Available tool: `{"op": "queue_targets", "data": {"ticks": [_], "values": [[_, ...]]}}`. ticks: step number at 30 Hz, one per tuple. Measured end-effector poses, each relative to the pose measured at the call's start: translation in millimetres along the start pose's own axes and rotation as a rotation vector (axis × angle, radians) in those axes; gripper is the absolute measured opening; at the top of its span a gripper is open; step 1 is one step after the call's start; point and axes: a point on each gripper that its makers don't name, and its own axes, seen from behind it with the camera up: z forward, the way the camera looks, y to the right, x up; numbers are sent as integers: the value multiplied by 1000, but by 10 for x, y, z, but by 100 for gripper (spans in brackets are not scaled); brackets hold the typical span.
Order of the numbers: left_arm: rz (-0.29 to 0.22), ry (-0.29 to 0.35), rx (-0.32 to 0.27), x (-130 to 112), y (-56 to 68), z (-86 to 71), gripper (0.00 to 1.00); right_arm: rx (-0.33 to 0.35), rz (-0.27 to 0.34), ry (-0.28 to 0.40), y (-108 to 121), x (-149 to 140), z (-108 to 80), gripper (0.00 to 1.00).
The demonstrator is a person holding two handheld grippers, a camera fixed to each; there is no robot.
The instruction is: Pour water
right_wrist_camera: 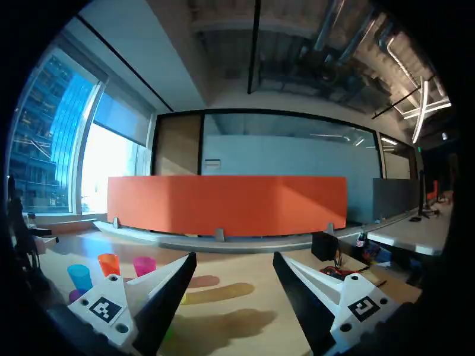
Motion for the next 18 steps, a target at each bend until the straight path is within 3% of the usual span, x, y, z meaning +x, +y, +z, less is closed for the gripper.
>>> {"op": "queue_targets", "data": {"ticks": [6,18], "values": [[0,0,0,-2,2,1,96,-12,39,5,-5,-114,57,100],[0,0,0,1,2,3,96,-41,32,-29,-26,-446,99,100]]}}
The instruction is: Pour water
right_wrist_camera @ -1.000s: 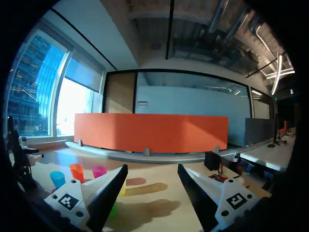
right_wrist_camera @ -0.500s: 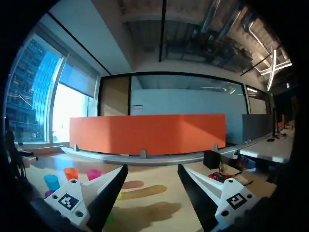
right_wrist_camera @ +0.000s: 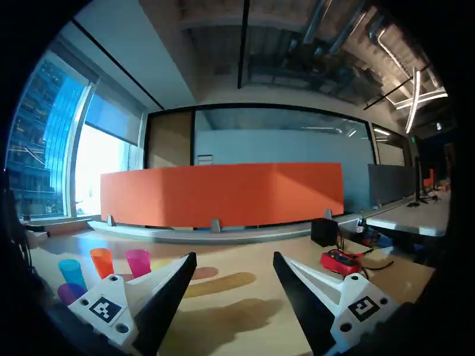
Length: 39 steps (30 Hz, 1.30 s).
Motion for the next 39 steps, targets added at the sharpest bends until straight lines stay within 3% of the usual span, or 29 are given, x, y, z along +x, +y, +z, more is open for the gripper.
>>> {"op": "queue_targets", "data": {"ticks": [25,39], "values": [[0,0,0,-3,2,-3,96,-24,-34,-56,118,-323,72,100],[0,0,0,-3,6,3,96,-20,-38,-66,104,-339,75,100]]}}
